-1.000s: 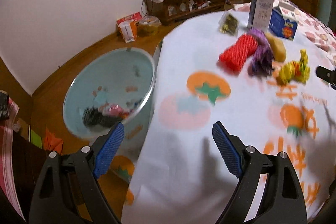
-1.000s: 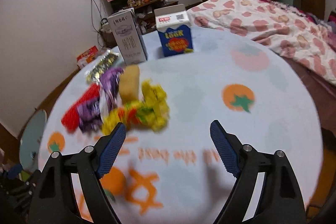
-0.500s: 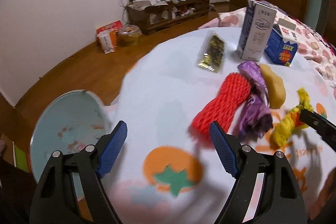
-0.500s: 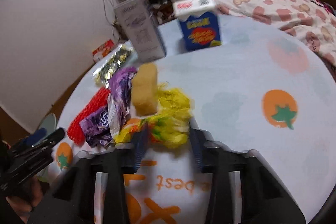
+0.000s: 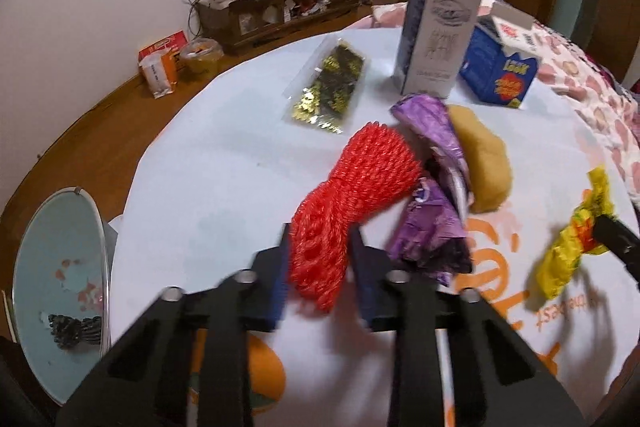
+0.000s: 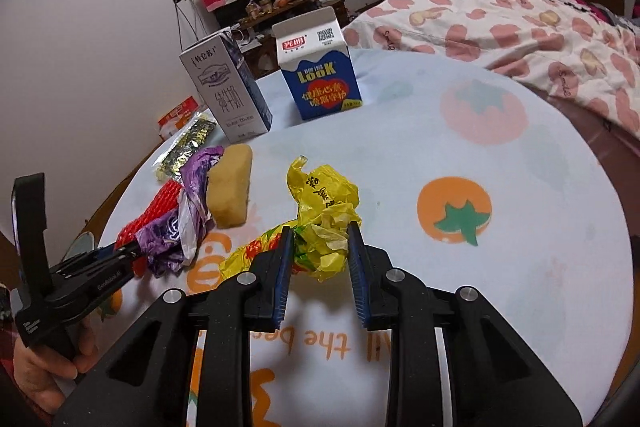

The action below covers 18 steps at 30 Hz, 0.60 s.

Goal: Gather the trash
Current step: 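Grasp the red mesh net with the left tool while the right tool grasps the yellow wrapper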

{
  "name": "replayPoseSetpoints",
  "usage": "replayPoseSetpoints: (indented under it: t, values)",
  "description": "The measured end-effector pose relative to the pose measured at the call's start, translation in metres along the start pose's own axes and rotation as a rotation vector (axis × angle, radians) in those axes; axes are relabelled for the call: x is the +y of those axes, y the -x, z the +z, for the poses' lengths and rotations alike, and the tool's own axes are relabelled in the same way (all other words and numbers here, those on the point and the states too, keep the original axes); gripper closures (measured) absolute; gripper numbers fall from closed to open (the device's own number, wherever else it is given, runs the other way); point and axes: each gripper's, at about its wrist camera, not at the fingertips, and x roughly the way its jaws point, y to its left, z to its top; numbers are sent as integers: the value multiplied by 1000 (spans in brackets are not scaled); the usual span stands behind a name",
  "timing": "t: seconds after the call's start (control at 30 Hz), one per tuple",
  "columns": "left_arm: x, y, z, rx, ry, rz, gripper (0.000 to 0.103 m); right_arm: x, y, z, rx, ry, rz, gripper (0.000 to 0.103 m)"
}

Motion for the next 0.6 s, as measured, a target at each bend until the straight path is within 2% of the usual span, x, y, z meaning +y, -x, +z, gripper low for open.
replayPoseSetpoints:
  t: [0.1,0.3,0.47,0.6]
  values:
    - [2,12,-5,2,15,-4,82,3,10,-3,-15,-7,10,76]
    - [11,45,-23,-16,25,52,82,10,34,-10,-54,1,7,76]
    - [13,71,-42,-26,14,124,82,18,49,-19,-57,17,17,76]
    - [14,89,-54,-40,10,152,82,26,60,-29,-58,37,24,76]
